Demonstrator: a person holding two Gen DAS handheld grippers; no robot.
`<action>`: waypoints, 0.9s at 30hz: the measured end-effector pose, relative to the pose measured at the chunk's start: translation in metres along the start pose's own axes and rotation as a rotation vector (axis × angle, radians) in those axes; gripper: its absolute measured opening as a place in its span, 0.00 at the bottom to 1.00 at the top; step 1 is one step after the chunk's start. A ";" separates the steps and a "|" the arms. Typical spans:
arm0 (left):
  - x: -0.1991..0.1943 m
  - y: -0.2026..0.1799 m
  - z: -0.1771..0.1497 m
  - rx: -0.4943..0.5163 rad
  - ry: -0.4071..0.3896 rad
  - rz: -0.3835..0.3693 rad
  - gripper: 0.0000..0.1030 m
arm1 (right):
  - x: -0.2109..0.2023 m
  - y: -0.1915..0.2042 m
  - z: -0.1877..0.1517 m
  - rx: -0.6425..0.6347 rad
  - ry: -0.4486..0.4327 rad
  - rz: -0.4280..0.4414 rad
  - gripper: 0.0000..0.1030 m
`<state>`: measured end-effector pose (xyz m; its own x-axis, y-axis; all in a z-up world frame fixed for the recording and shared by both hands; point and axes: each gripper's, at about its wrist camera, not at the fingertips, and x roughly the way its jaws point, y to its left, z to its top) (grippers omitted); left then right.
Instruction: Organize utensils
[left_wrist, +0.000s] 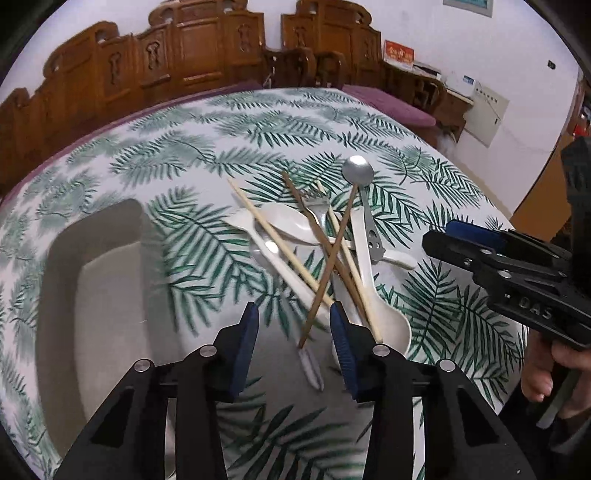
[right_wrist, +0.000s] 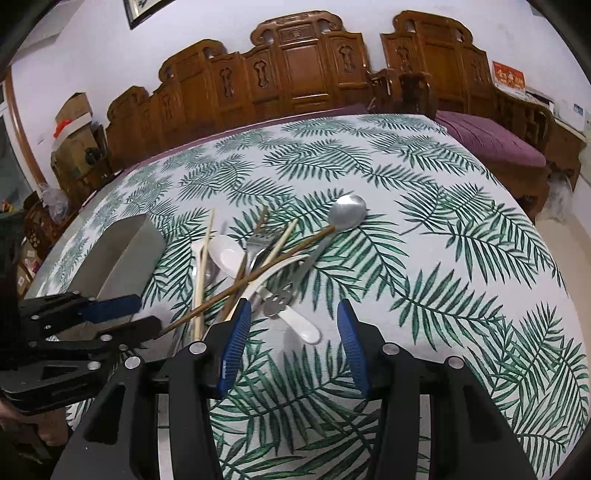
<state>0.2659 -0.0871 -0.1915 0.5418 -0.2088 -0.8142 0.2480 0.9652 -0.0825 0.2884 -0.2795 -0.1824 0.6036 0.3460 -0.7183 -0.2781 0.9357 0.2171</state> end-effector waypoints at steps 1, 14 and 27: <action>0.005 0.000 0.002 -0.005 0.009 -0.010 0.31 | 0.000 -0.002 0.000 0.005 0.000 0.000 0.49; 0.007 -0.007 0.003 -0.020 0.023 -0.094 0.03 | 0.003 0.000 0.000 0.000 0.008 0.012 0.49; -0.054 0.002 -0.018 -0.059 -0.098 -0.077 0.03 | 0.008 0.018 0.003 -0.028 0.004 0.073 0.47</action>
<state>0.2226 -0.0714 -0.1582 0.5995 -0.2939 -0.7444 0.2454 0.9528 -0.1786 0.2908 -0.2595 -0.1823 0.5781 0.4126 -0.7040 -0.3421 0.9058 0.2500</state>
